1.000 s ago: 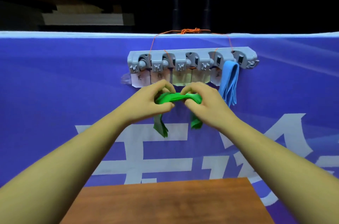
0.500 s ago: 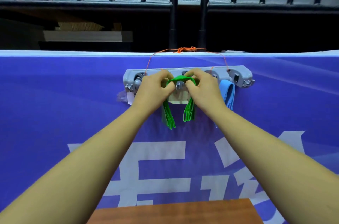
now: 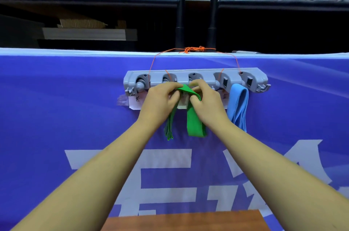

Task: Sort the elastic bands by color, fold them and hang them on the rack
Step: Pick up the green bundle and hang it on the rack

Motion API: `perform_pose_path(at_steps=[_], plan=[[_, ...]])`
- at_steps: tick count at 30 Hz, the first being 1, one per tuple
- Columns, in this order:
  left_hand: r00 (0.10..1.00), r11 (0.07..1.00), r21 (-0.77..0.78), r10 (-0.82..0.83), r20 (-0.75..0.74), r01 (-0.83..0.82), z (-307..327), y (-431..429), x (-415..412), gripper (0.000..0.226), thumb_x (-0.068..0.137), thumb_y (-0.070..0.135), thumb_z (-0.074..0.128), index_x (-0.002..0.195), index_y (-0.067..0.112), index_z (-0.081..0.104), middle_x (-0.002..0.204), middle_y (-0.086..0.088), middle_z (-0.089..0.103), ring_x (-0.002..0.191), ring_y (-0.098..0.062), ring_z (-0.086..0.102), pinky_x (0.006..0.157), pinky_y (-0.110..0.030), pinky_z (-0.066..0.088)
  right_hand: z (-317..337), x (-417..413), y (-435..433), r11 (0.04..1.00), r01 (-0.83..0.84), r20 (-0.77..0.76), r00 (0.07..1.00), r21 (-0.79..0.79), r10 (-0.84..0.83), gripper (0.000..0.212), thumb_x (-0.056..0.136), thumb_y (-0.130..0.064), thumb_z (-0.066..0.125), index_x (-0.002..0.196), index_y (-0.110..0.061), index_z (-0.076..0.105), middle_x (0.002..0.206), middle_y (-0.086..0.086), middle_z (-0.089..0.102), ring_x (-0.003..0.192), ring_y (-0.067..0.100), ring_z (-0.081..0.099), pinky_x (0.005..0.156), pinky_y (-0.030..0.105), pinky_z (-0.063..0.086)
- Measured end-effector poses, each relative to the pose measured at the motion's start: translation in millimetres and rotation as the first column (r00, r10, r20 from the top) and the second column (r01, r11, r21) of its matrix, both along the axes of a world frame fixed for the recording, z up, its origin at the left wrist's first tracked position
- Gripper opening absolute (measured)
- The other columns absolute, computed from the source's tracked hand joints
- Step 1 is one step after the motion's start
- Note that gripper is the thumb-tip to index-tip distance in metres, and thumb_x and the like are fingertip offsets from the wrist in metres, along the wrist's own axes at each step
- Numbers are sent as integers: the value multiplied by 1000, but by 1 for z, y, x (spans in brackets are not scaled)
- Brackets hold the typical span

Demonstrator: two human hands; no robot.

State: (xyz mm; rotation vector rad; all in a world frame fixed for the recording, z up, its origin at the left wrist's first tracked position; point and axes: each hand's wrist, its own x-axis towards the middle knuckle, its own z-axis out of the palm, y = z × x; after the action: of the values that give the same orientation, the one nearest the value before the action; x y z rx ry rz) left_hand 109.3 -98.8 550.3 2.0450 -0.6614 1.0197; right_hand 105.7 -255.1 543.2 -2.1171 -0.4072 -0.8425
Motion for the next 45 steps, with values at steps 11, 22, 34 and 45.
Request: perform_pose_path(at_steps=[11, 22, 34, 45], plan=[[985, 986, 5, -165, -47, 165, -11, 8, 10, 26, 96, 20, 54, 117, 16, 69, 115, 7, 68, 112, -5, 60, 99, -33, 47, -13, -1, -4, 992, -117, 103, 988, 36, 113, 29, 90, -28, 63, 117, -18, 66, 112, -6, 67, 107, 10, 61, 96, 34, 49], [986, 982, -90, -166, 6, 166, -14, -2, 9, 25, 92, 9, 61, 114, 14, 71, 111, 2, 67, 109, -7, 61, 97, -29, 48, -13, 1, -2, 987, -133, 181, 977, 92, 115, 21, 95, -14, 57, 110, -14, 72, 106, -3, 70, 102, 5, 62, 88, 14, 47], [968, 958, -170, -244, -55, 231, -17, -2, 0, 26, 93, 16, 60, 116, 15, 71, 115, 4, 67, 111, -4, 60, 99, -28, 48, -13, 0, 3, 986, -82, 140, 988, 148, 61, 23, 89, -19, 59, 107, -16, 73, 105, -5, 71, 100, 8, 64, 93, 35, 52], [973, 969, -161, -204, -112, 185, -17, 1, -3, 24, 92, 18, 62, 114, 19, 69, 109, 9, 71, 103, -9, 66, 94, -36, 53, -19, -3, 3, 994, -35, 96, 995, 102, 25, 26, 91, -20, 59, 115, -18, 69, 110, -6, 71, 104, 11, 65, 94, 39, 52]])
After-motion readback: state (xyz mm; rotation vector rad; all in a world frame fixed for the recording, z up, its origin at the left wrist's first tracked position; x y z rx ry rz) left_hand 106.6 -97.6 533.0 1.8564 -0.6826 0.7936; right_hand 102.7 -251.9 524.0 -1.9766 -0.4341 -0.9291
